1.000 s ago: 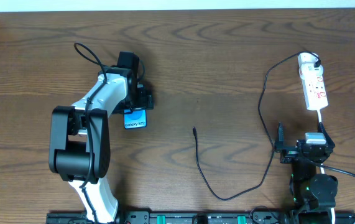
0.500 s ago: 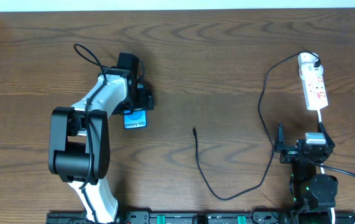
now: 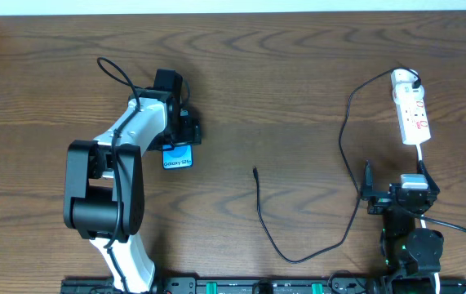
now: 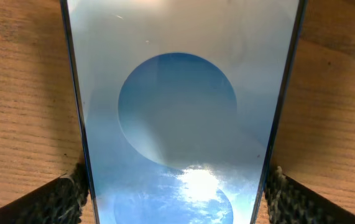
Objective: Plug charger to phone and switch on socket
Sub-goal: 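Close the left gripper on the phone's top edge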
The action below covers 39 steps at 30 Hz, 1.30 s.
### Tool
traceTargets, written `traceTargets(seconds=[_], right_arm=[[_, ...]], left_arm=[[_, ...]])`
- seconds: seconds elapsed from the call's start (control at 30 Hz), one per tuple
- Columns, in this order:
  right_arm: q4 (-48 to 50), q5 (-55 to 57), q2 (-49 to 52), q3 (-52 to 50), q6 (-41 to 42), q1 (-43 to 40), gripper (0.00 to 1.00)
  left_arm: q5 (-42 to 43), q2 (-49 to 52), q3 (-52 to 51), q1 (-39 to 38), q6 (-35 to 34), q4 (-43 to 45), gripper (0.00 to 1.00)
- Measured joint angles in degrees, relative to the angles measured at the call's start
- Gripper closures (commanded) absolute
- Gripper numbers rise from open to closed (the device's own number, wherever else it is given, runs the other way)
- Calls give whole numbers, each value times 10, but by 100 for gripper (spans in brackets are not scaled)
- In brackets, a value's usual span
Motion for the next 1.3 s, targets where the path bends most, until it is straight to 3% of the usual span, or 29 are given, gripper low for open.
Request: traceTargets(seconds=[0.5, 0.6, 0.97, 1.17, 1.3], right_arm=[[0, 0, 0, 0, 0, 0, 1], [0, 0, 0, 0, 0, 0, 1], [0, 0, 0, 0, 0, 0, 1], [0, 0, 0, 0, 0, 0, 1], [0, 0, 0, 0, 0, 0, 1]], left_arm=[[2, 0, 0, 0, 18, -5, 14], [2, 0, 0, 0, 19, -4, 21], [2, -1, 0, 0, 24, -4, 23], [2, -1, 0, 0, 26, -4, 29], [2, -1, 0, 0, 26, -4, 42]])
